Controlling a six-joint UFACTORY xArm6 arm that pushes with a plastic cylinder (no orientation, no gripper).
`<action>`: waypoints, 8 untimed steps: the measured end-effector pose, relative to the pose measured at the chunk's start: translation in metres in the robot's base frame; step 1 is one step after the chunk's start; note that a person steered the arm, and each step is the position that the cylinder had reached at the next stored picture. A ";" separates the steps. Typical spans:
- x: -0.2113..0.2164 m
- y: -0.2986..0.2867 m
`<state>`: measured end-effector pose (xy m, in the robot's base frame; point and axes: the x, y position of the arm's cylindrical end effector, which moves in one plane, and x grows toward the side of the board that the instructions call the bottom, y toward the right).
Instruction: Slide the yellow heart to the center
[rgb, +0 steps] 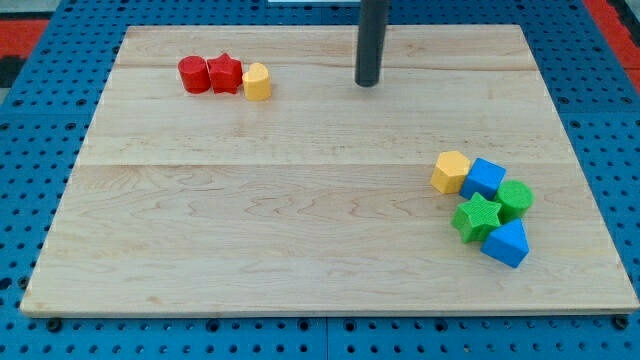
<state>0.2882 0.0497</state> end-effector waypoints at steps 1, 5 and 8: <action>-0.032 -0.027; -0.010 -0.144; 0.066 -0.144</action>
<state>0.3540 -0.0946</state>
